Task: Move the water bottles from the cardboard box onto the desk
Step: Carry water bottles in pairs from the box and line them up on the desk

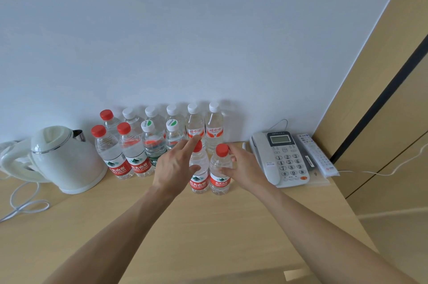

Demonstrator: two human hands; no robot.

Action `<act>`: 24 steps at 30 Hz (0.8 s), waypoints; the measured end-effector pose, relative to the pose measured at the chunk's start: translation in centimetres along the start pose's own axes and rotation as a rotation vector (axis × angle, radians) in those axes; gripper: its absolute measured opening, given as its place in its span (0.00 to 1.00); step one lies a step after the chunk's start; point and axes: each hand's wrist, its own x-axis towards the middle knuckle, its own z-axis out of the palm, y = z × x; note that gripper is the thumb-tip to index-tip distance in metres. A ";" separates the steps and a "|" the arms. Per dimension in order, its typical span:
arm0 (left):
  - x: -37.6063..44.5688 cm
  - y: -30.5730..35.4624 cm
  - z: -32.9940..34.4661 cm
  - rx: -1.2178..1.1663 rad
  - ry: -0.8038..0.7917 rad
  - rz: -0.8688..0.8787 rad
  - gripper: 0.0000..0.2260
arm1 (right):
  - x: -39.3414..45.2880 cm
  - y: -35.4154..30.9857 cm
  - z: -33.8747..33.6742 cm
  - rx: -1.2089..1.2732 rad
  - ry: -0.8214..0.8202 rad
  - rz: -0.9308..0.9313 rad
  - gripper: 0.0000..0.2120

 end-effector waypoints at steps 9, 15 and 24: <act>0.7 -0.1 -0.1 0.000 -0.018 -0.002 0.35 | -0.3 -0.3 -0.2 0.012 -0.008 0.007 0.24; 2.0 0.2 0.1 0.008 -0.077 -0.038 0.33 | -0.5 -0.7 -0.4 0.039 -0.006 -0.004 0.23; 4.5 0.6 0.8 0.002 -0.129 -0.108 0.26 | -0.6 -0.6 -0.4 0.072 -0.013 -0.008 0.24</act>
